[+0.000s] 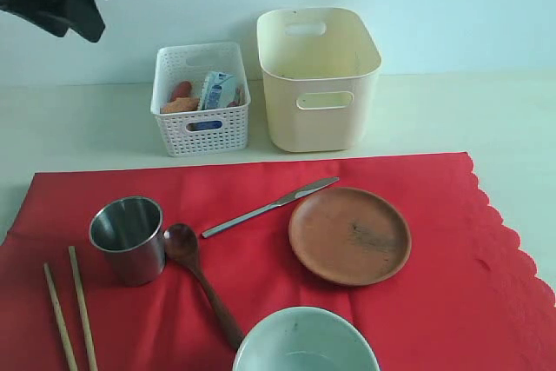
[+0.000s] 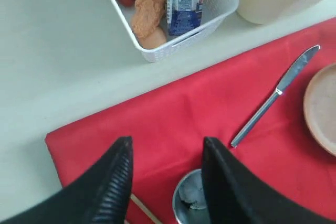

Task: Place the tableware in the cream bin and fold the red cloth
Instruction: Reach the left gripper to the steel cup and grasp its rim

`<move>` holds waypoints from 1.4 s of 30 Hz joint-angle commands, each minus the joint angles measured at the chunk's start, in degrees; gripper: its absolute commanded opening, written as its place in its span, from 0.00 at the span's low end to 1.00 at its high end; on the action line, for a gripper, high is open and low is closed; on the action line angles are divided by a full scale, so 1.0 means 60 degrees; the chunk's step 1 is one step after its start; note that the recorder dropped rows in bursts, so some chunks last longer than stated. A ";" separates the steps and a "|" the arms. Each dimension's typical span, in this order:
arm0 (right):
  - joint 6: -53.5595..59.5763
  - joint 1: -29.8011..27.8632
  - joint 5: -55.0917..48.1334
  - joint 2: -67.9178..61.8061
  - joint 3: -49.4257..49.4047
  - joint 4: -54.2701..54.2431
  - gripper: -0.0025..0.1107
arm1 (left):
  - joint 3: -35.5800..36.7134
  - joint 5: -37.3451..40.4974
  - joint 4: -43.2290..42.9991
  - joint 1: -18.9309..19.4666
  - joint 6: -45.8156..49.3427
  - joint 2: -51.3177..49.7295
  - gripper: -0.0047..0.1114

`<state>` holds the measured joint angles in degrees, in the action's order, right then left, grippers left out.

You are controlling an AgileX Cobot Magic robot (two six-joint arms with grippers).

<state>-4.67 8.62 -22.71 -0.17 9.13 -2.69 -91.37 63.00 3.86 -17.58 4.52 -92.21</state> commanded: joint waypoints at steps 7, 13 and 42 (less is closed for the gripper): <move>-0.0003 0.0000 0.0095 0.0029 -0.0035 -0.0001 0.02 | 0.3802 -0.1563 -0.0065 0.0026 -0.0051 0.3651 0.40; -0.0003 0.0000 0.0095 0.0029 -0.0035 -0.0001 0.02 | 0.5628 -0.1565 -0.0065 0.0026 -0.0051 0.4969 0.40; -0.0003 0.0000 0.0095 0.0029 -0.0035 -0.0001 0.02 | 0.5621 -0.3892 0.0596 0.0046 -0.0312 -0.0358 0.61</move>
<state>-4.67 8.62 -22.71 -0.17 9.13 -2.69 -56.05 40.05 6.82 -17.58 2.99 -92.21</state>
